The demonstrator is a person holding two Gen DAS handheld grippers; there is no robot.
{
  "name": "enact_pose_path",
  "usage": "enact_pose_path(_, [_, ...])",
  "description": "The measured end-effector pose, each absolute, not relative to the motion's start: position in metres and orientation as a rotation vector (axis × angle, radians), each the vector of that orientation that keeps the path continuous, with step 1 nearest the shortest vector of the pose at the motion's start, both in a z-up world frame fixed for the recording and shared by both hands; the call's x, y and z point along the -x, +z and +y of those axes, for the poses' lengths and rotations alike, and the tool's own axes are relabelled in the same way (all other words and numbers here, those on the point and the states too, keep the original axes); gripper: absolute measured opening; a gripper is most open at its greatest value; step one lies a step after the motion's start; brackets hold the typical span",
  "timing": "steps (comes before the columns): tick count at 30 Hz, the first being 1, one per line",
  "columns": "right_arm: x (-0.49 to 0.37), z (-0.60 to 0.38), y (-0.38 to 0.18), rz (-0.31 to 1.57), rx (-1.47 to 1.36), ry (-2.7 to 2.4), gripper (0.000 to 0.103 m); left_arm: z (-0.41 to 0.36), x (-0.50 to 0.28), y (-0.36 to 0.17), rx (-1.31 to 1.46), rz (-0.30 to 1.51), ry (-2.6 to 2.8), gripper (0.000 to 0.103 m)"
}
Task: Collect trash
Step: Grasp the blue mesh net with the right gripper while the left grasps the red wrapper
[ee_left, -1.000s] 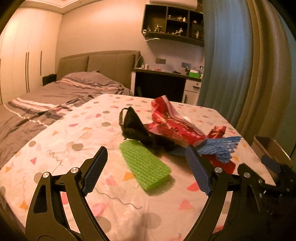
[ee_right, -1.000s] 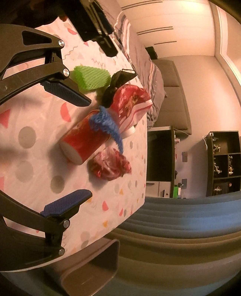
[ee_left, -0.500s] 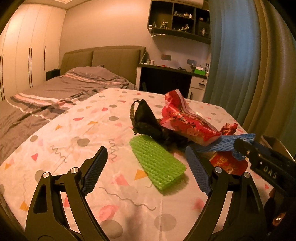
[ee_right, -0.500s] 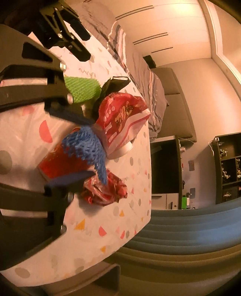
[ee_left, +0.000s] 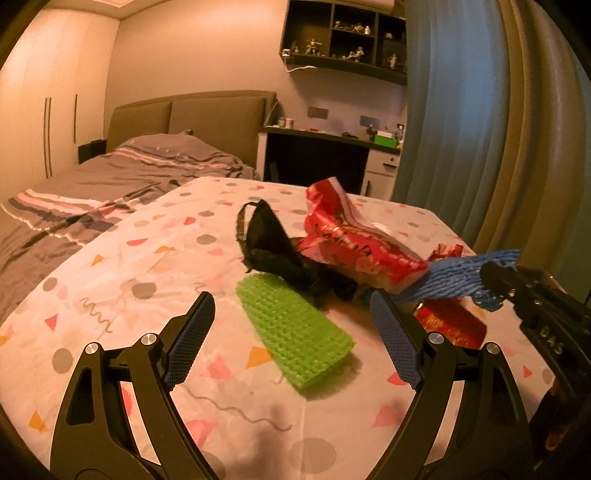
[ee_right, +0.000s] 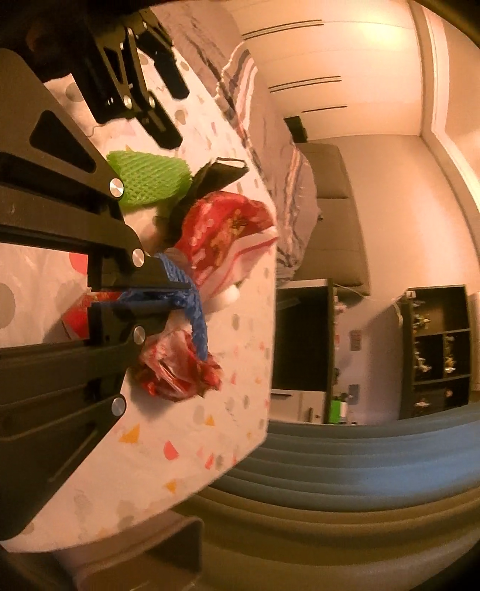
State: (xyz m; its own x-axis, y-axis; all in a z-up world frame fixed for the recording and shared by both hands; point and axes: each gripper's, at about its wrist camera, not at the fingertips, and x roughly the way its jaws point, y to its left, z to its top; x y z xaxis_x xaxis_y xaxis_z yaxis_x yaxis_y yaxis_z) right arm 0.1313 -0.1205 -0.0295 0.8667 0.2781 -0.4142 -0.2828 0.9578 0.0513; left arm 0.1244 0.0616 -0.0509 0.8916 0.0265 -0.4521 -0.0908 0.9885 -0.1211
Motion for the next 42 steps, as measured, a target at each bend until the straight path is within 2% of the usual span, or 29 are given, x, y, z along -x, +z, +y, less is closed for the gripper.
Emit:
enact_pose_path(7, [-0.117, -0.148, -0.017, 0.383, -0.033, 0.255, 0.004, 0.056, -0.145, -0.045, 0.206, 0.484, -0.016, 0.083])
enact_pose_path(11, [-0.113, -0.160, -0.017, 0.377, -0.049, 0.241, 0.004, 0.049, -0.161, -0.042, 0.232, 0.489, -0.048, 0.078])
enact_pose_path(16, [-0.110, -0.167, -0.017, 0.366, -0.041, 0.225, 0.004, 0.040, -0.186, -0.044, 0.256, 0.524, -0.074, 0.067])
enact_pose_path(22, [-0.111, -0.174, -0.021, 0.369, -0.045, 0.223, 0.004, 0.033, -0.204, -0.051, 0.266, 0.575, -0.084, 0.043])
enact_pose_path(27, [-0.111, -0.178, -0.021, 0.375, -0.057, 0.228, 0.004, 0.030, -0.210, -0.054, 0.267, 0.589, -0.087, 0.016])
enact_pose_path(30, [-0.111, -0.178, -0.021, 0.373, -0.057, 0.227, 0.004, 0.029, -0.210, -0.053, 0.263, 0.584, -0.088, 0.004])
enact_pose_path(32, [-0.111, -0.178, -0.021, 0.372, -0.059, 0.227, 0.004, 0.029, -0.209, -0.052, 0.267, 0.583, -0.091, 0.000])
enact_pose_path(42, [-0.103, -0.180, -0.014, 0.346, -0.061, 0.221, 0.004, 0.022, -0.183, -0.028, 0.231, 0.496, -0.109, 0.000])
